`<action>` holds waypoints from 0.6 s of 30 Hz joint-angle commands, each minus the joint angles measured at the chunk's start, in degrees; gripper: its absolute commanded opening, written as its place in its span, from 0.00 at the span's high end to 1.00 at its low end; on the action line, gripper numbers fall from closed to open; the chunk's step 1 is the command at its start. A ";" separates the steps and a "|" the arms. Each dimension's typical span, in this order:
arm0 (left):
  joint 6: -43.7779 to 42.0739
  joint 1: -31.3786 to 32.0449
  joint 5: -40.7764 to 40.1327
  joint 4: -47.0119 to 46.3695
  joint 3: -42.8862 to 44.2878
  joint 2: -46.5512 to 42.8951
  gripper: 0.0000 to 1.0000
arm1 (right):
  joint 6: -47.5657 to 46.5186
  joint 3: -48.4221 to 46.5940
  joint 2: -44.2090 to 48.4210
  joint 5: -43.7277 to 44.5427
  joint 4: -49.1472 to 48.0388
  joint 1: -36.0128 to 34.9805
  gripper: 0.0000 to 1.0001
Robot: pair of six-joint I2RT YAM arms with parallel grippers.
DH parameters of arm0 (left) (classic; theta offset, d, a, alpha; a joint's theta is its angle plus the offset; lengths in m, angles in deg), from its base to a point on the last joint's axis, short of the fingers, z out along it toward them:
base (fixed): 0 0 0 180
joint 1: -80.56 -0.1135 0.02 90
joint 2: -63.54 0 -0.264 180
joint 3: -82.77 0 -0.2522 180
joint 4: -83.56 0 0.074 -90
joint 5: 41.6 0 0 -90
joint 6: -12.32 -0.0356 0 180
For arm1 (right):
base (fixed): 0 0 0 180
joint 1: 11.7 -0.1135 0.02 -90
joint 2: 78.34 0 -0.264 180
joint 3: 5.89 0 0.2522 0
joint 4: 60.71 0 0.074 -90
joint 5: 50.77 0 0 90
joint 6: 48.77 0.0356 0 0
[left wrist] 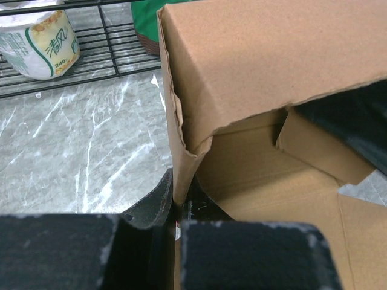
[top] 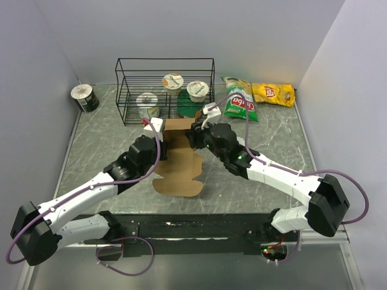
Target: Fold the paper box
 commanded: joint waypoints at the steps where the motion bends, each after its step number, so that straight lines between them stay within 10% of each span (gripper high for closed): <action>1: 1.10 0.29 -0.39 -0.71 1.66 -1.25 0.99 | 1.18 -3.37 -0.19 12.48 0.77 1.41 0.52; 18: 0.57 0.29 -2.76 0.78 2.28 -1.25 0.99 | -5.67 -5.04 -6.34 28.66 -1.07 0.18 0.87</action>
